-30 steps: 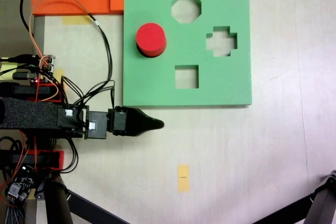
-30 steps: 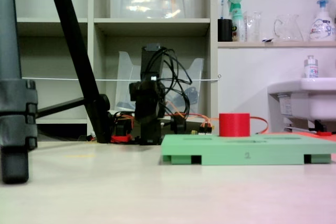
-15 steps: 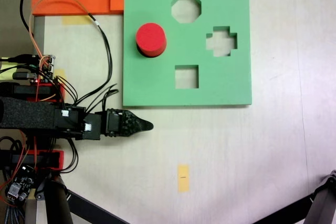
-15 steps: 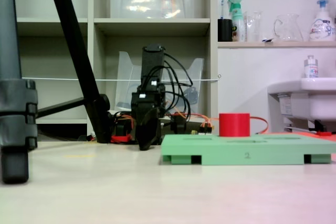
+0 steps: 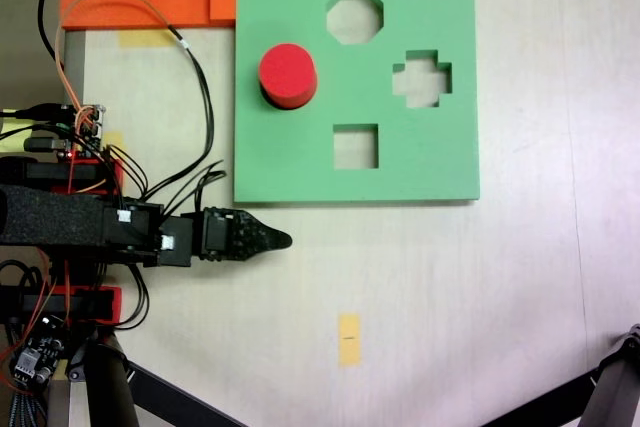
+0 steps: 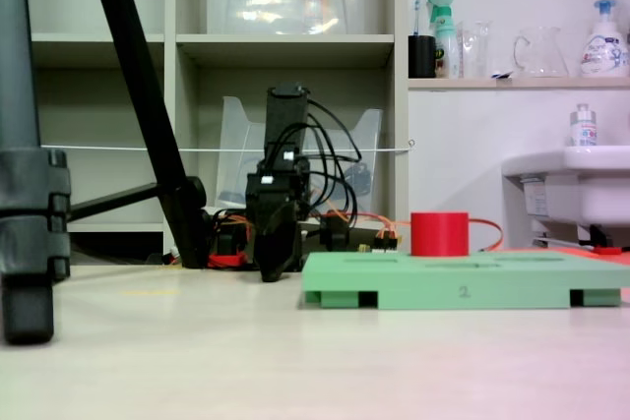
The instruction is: Put the cylinder block into the corresponding hole
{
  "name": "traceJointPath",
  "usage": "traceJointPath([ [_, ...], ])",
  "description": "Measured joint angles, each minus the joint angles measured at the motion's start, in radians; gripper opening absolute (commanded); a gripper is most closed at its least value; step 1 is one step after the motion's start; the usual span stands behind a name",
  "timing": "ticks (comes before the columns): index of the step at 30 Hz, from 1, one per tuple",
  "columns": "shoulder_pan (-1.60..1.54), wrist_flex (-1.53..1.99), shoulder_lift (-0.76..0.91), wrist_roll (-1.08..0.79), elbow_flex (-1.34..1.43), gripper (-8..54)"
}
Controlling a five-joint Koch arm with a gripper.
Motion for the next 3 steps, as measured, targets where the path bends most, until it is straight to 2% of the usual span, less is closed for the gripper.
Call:
traceJointPath([
  [3, 0.000, 0.000, 0.000, 0.000, 0.000, 34.6],
])
